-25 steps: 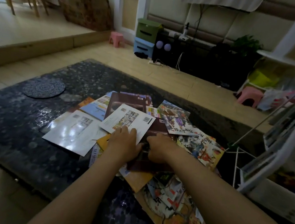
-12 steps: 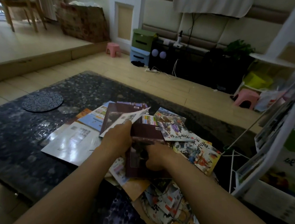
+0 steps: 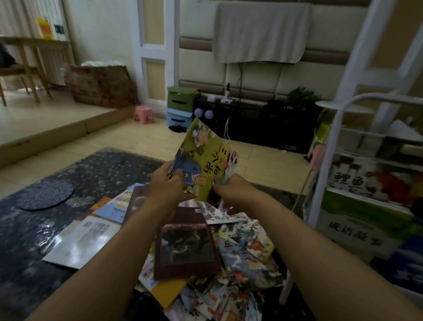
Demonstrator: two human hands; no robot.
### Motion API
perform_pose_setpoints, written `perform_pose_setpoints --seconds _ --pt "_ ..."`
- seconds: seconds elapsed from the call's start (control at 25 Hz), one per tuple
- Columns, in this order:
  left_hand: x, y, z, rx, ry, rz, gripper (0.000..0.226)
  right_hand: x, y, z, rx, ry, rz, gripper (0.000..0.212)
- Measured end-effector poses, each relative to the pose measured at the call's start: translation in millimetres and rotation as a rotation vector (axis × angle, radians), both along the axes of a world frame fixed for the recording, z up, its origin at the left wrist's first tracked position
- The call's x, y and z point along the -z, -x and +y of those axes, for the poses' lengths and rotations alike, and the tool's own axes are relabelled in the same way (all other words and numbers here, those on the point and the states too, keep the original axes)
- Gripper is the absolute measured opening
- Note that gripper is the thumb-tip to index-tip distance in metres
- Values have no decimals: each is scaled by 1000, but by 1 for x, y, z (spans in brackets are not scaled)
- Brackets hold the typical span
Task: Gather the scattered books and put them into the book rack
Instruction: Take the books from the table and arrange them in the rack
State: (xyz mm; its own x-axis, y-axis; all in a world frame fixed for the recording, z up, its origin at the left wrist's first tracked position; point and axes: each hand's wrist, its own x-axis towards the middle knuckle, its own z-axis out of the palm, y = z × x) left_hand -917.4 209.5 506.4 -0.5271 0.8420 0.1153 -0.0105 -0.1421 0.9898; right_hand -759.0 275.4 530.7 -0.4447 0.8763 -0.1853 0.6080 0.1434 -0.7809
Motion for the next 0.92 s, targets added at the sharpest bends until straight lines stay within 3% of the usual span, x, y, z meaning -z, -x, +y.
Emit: perform_pose_setpoints --seconds 0.12,0.28,0.4,0.6,0.76,0.84,0.92 --pt "-32 -38 -3 70 -91 -171 22 -19 -34 -2 159 -80 149 20" --pt "-70 -83 -12 98 -184 -185 24 -55 -78 -5 312 -134 342 24" --pt "-87 -110 -8 112 -155 -85 21 -91 -121 -7 305 -210 365 21" --pt "-133 -165 8 82 -187 42 23 -143 -211 -8 329 -601 207 29" --pt "-180 -210 23 77 -275 104 38 -165 -281 -11 395 -766 116 17" --pt "-194 -231 31 54 -280 244 42 -169 -308 -13 409 -806 98 19" --pt "-196 -246 41 -8 -248 496 44 -169 -326 -12 429 -839 63 22"
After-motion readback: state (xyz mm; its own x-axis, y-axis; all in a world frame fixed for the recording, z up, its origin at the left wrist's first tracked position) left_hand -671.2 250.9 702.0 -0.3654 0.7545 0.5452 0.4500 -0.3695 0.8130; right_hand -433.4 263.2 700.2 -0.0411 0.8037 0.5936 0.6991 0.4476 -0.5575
